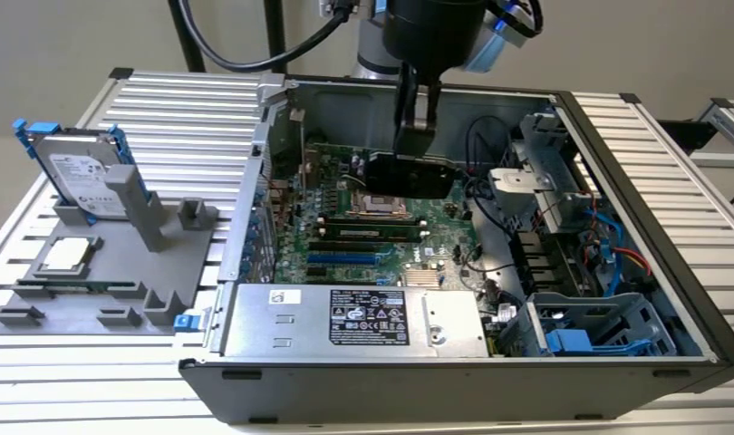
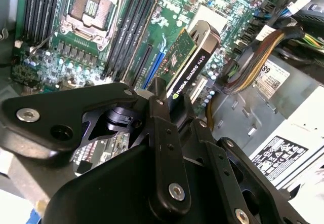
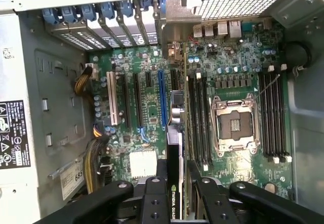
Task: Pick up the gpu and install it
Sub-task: 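Insert the gpu into the slot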
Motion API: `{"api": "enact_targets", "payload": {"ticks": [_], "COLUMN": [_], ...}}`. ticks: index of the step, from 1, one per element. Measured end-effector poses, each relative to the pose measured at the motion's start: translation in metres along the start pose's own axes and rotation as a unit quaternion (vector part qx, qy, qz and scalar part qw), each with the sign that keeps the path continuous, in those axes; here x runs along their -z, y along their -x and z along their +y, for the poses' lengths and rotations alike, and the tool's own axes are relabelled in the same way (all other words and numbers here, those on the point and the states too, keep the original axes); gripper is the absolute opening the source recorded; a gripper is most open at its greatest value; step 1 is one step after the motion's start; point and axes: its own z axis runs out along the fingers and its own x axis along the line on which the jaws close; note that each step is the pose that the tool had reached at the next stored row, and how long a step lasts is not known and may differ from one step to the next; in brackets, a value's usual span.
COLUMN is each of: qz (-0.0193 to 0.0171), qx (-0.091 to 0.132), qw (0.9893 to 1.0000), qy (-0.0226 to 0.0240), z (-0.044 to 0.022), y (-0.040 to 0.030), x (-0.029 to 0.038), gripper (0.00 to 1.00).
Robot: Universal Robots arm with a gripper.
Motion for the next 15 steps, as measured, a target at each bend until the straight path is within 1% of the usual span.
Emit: {"api": "enact_targets", "payload": {"ticks": [4,11,15], "qz": [0.0000,0.0000,-0.0008], "qx": [0.000,0.000,0.000], "qw": [1.0000,1.0000,1.0000], "qy": [0.0000,0.0000,-0.0002], "z": [-0.0001,-0.0001,-0.0002], "y": [0.0001,0.0002,0.0003], "x": [-0.0032,-0.0036,-0.0096], "gripper": [0.00,0.00,0.00]}}
